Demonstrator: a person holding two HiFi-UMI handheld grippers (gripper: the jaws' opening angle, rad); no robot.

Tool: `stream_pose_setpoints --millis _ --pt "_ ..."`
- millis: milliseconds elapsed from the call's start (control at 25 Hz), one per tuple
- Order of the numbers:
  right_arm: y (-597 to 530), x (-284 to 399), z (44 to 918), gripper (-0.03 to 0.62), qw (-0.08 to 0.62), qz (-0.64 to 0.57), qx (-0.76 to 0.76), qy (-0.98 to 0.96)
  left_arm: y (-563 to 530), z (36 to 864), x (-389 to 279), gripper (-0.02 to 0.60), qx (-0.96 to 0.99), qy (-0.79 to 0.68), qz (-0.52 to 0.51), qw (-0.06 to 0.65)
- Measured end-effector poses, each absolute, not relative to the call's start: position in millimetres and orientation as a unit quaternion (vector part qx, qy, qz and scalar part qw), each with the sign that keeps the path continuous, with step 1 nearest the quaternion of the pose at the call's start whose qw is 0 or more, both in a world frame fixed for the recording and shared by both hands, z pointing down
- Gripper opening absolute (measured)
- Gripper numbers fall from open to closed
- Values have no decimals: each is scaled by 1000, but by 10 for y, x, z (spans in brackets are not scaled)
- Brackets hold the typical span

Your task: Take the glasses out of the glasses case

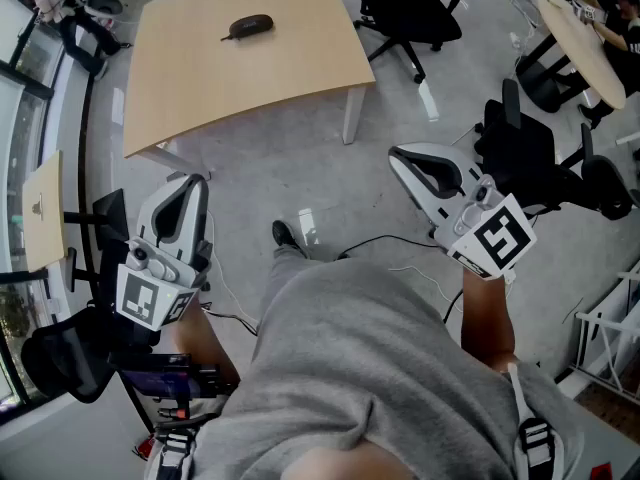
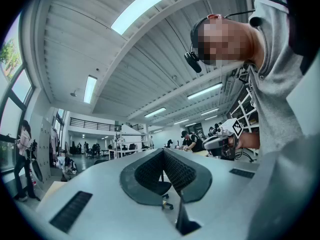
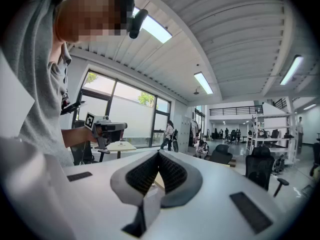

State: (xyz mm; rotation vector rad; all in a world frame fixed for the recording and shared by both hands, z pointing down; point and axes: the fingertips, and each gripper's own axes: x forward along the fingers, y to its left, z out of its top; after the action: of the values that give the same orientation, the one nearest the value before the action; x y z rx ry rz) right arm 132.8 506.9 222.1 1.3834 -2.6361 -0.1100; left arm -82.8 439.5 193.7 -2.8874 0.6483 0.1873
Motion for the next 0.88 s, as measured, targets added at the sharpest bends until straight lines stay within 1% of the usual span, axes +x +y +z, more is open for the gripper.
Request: stream_pose_setpoints --millis 320,600,880 --pt "5166 1043 2211 8 78 -31 445 -892 4627 1936 -1127 5 -966 238 55 82" --pt "5144 944 2269 7 81 -22 434 -897 4675 2016 -1218 5 -965 246 49 76" --pt "4876 884 2241 8 26 18 429 -903 4435 2090 -1283 5 -964 255 50 48"
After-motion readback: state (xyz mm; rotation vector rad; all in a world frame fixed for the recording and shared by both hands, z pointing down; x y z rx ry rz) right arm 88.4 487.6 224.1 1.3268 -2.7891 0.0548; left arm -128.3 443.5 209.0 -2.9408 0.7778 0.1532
